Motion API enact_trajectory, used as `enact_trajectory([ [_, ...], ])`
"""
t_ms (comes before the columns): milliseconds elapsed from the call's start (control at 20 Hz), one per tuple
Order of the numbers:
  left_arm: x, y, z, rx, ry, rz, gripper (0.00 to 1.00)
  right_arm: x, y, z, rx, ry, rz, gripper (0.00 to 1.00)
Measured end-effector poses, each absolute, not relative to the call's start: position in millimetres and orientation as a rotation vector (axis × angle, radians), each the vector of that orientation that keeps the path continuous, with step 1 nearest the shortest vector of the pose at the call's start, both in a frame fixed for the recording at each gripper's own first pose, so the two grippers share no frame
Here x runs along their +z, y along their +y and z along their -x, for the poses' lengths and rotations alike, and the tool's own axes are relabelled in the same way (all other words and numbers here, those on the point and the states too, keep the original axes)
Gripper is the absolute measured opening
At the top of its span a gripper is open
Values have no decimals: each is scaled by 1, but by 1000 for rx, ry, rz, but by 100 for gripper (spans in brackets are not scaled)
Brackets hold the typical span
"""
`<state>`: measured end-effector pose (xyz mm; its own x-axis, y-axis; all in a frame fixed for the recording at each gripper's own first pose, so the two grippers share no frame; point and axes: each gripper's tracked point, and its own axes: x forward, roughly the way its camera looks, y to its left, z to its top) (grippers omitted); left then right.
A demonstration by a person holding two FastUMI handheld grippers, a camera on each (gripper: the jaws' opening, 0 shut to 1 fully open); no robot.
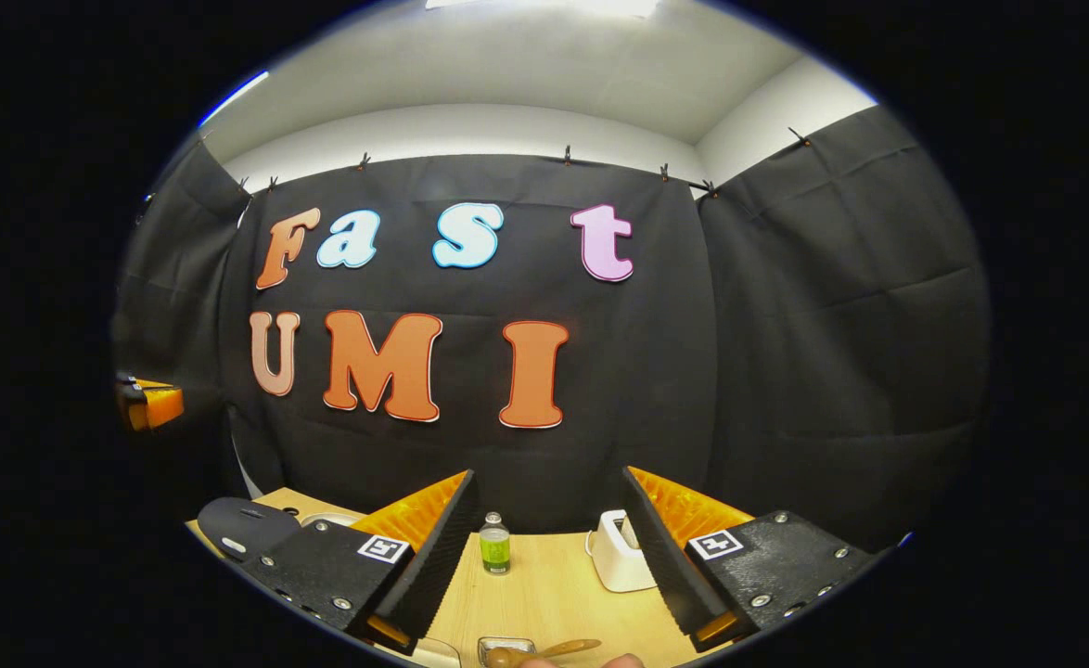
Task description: Close the left gripper, press the button to open the rice cooker; take a wooden spoon from the chopstick holder with the right hand, scoop a spoonful of rice and pour it into the rice cooker, then put the wooden spoon back into the chopstick holder.
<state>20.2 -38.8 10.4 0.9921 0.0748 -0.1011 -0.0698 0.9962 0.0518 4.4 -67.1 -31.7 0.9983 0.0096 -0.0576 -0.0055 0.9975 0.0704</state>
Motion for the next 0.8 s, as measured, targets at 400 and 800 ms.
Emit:
enact_trajectory([
  [400, -90, -15, -23, 104, 605, 186, 5, -41, -83, 5, -16, 83, -51, 94],
  [800, -188, 3, -1, 167, 1000, 386, 5, -76, -97, 21, -49, 189, -11, 94],
])
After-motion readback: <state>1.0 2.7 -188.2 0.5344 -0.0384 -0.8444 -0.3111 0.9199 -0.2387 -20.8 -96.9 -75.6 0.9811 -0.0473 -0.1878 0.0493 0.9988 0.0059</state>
